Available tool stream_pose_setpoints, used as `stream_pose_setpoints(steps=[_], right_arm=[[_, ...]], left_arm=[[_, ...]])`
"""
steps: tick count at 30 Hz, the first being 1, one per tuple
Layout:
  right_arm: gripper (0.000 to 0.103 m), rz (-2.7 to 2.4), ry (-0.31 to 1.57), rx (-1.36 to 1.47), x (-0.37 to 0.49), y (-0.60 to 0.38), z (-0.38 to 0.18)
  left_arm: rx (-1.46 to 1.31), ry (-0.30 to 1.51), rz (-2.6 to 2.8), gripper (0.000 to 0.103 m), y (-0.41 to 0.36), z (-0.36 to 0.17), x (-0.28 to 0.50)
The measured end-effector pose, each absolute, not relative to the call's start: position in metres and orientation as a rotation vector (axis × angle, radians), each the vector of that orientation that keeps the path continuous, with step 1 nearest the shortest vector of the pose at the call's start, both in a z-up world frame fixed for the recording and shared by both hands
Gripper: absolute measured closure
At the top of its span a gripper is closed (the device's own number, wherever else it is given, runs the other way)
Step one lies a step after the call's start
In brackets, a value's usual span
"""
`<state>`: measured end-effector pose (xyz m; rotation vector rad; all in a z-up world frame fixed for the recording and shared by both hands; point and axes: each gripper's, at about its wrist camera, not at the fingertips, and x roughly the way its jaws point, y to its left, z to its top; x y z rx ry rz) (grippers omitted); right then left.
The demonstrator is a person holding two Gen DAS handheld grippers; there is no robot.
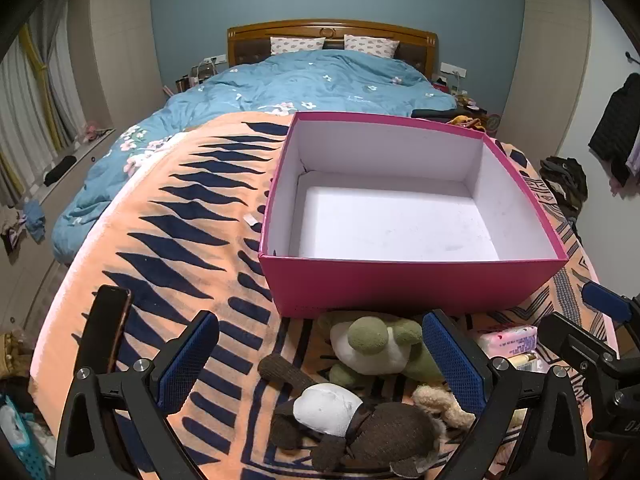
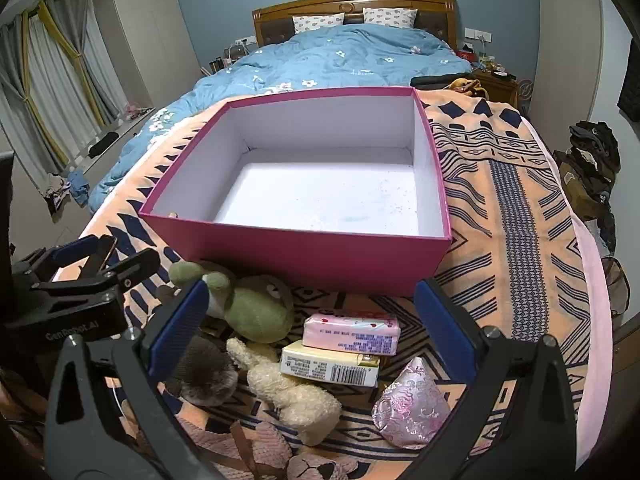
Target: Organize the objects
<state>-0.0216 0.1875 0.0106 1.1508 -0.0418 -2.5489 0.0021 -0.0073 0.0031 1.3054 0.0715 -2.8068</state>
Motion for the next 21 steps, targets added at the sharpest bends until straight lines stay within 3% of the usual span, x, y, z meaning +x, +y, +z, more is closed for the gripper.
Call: stream_pose_setpoints(steps=[21], right_arm=[[0.000, -2.542, -0.052, 1.127, -0.0197, 0.1867, 0.0133]], left_arm=[[1.293, 0.079, -2.806, 0.000, -0.0070, 0.0040, 0.0053]])
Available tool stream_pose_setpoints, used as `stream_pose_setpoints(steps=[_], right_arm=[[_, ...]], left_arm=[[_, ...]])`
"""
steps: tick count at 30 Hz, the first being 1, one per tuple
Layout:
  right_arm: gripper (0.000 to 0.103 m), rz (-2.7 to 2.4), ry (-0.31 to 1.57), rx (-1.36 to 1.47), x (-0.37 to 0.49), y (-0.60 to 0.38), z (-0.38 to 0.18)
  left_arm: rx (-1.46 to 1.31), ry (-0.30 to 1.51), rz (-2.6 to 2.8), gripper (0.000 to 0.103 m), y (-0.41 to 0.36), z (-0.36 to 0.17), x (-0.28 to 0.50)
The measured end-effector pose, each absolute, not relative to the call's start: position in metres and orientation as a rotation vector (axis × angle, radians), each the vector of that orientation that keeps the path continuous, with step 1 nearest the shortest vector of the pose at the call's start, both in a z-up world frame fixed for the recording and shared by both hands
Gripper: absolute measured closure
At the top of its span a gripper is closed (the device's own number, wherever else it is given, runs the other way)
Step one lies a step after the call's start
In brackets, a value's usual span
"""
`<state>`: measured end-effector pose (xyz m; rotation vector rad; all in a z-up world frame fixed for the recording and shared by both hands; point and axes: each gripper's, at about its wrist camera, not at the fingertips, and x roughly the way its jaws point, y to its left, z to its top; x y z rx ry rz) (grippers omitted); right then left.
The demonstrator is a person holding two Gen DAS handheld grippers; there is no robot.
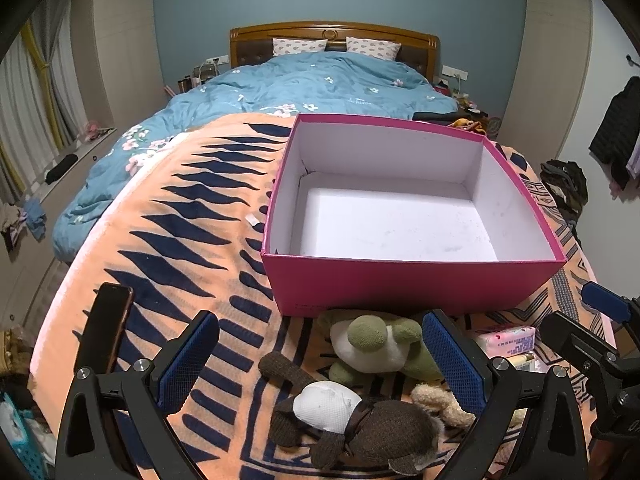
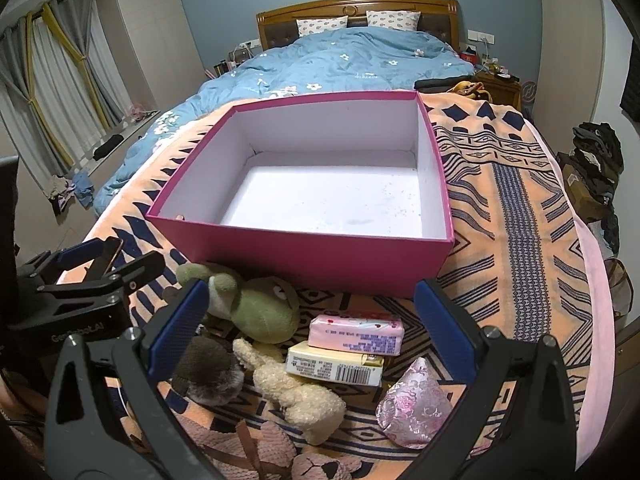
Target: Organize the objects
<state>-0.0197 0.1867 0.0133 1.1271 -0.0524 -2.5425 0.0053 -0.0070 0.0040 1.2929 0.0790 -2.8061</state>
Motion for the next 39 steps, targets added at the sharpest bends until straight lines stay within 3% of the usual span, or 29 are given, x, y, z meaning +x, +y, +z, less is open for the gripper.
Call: stream_pose_setpoints(steps=[23, 33, 39], right_arm=[[0.000, -2.523, -0.053, 1.120, -0.018, 0.185, 0.015], [0.001, -2.411, -0.055, 1.170, -0.020, 0.180, 0.004], [0.015, -2.240, -0.076, 1.270, -0.012, 0.189, -0.015]], left_arm=[[1.298, 0.084, -2.807, 0.000, -0.007, 0.003, 0.006], [1.324, 0.201, -2.782, 0.000, -0.034, -0.004, 0.000], [1.410, 0.221, -2.825, 0.001, -0.038, -0.015, 0.002]])
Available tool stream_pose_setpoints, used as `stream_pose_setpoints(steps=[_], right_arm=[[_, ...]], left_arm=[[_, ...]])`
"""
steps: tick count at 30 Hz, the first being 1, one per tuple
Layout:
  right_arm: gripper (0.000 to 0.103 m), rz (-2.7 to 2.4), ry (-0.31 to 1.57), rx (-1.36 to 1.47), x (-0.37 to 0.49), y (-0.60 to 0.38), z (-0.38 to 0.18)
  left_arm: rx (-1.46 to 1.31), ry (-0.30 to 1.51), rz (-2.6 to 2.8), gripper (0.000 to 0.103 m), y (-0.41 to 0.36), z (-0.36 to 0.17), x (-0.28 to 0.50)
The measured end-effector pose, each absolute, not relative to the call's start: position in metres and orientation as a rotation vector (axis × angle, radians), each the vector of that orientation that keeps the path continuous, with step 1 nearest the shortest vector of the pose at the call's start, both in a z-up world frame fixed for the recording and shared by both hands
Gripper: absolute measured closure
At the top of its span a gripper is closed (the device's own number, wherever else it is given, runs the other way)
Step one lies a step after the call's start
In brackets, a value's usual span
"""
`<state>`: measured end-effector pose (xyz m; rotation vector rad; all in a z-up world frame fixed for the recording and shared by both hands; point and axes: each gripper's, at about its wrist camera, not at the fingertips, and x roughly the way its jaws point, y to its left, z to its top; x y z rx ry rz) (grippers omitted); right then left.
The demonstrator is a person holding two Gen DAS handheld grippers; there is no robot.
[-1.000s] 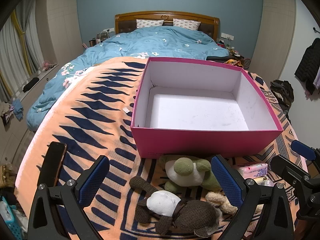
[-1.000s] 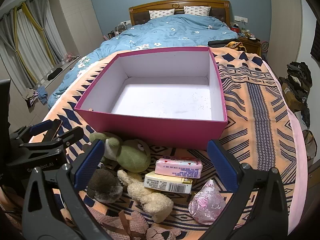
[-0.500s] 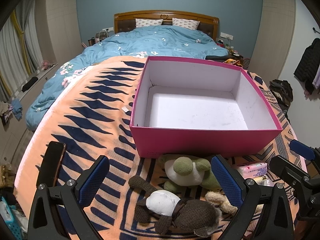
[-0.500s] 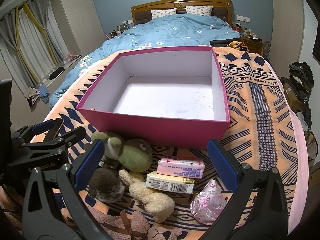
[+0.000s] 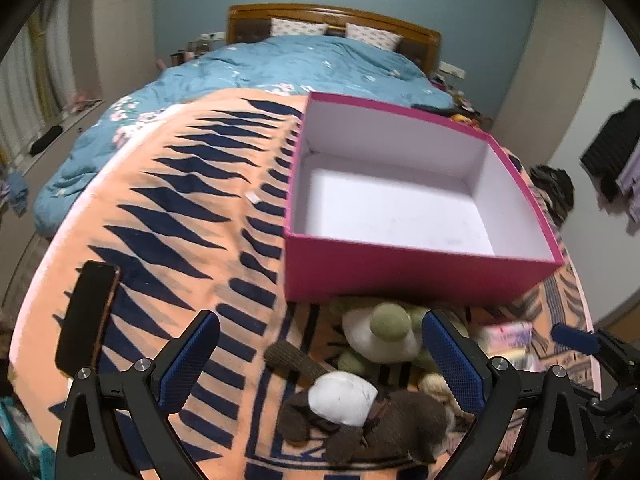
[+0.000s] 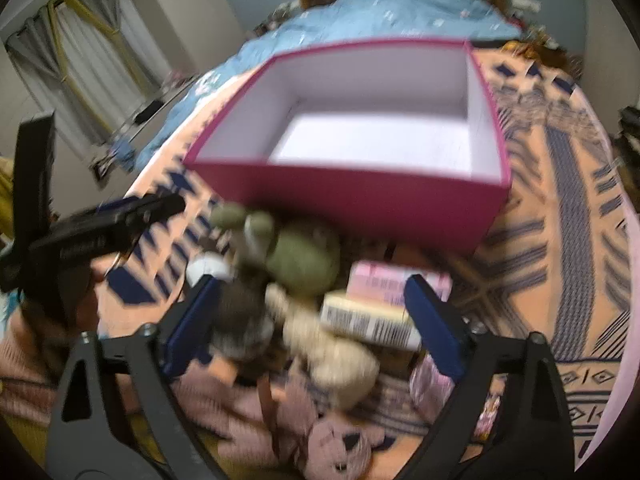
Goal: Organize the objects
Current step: 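Grasp the pink knitted bear with the right gripper and lift it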
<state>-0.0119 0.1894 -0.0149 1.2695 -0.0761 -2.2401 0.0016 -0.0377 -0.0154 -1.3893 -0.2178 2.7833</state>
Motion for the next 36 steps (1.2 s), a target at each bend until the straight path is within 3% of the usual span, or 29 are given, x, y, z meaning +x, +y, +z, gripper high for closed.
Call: stream_pose_setpoints(steps=[11, 18, 20, 28, 36], right_arm=[[0.038, -1.998, -0.078, 1.474, 0.034, 0.226, -0.055], [0.042, -1.911, -0.119, 1.569, 0.038, 0.222, -0.085], [0.054, -1.916, -0.146, 1.567, 0.036, 0.226, -0.084], [0.056, -1.965, -0.204, 1.444, 0.029, 0.232, -0.043], [0.056, -2.058, -0.246, 1.332, 0.005, 0.230, -0.006]], left_arm=[[-1.374, -0.140, 2.655, 0.001, -0.011, -0.024, 0.008], [-1.366, -0.127, 2.628, 0.001, -0.007, -0.022, 0.014], [-1.364, -0.130, 2.620, 0.001, -0.007, -0.021, 0.016], [-1.268, -0.134, 2.453, 0.002, -0.002, -0.010, 0.026], [-1.159, -0.084, 2.273, 0.017, 0.010, 0.010, 0.043]])
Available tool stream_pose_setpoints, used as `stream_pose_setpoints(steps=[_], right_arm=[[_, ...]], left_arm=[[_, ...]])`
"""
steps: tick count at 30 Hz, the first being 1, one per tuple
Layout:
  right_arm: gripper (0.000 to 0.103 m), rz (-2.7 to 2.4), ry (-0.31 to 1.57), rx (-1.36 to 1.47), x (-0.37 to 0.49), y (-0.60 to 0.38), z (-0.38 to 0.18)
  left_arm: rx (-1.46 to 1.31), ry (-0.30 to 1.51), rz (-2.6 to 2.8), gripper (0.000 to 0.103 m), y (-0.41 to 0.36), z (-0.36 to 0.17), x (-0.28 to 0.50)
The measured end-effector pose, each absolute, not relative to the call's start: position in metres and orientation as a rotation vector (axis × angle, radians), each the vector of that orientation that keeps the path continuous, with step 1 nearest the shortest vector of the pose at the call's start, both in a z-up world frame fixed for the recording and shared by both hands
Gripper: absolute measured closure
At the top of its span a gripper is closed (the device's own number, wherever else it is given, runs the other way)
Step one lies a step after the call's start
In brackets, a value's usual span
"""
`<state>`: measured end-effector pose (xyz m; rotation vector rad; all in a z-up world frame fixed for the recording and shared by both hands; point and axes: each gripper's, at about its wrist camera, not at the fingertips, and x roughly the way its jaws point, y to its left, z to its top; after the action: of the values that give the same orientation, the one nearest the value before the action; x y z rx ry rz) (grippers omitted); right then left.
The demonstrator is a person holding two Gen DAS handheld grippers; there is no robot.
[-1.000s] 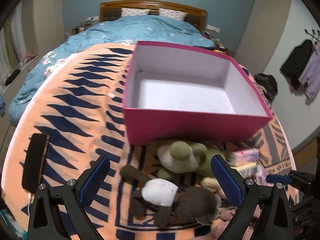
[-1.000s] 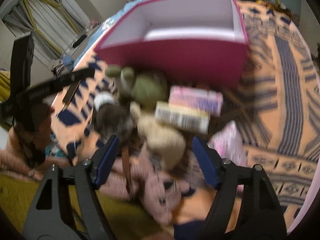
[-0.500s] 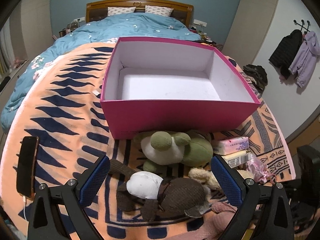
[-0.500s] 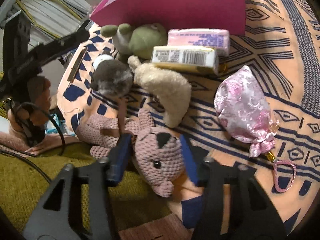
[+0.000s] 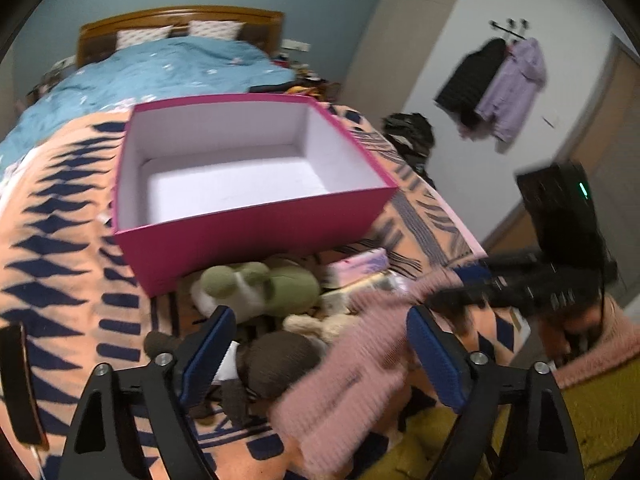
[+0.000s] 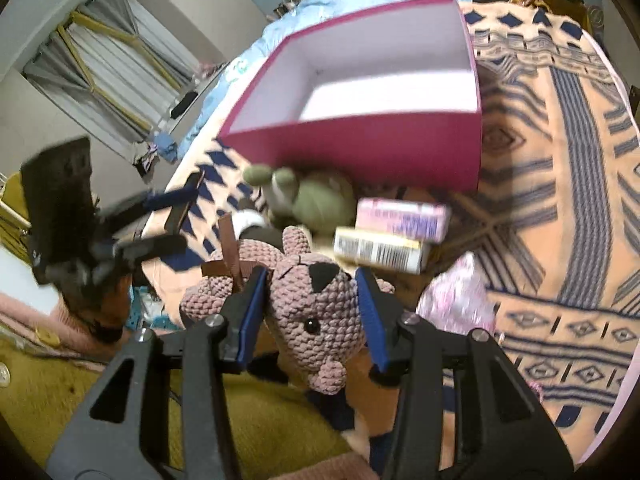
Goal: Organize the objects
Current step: 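Grasp the pink knitted bear with the right gripper and lift it, then carry the pink bear into the magenta box and open the right gripper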
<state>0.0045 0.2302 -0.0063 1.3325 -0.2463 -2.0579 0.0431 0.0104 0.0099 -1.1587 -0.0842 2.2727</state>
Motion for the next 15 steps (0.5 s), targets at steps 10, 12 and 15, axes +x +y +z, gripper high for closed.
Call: stream_pose_setpoints(steps=[10, 12, 15], right_arm=[[0.056, -2.080, -0.304, 1.269, -0.020, 0.222, 0.007], [0.056, -2.080, -0.292, 1.259, -0.021, 0.220, 0.010], [0.056, -2.084, -0.286, 1.250, -0.024, 0.219, 0.012]], left_arm=[[-1.211, -0.004, 2.201, 0.046, 0.012, -0.004, 0.045], [-1.221, 0.003, 2.207, 0.056, 0.011, -0.007, 0.042], [-1.200, 0.021, 2.234, 0.067, 0.011, -0.004, 0.040]])
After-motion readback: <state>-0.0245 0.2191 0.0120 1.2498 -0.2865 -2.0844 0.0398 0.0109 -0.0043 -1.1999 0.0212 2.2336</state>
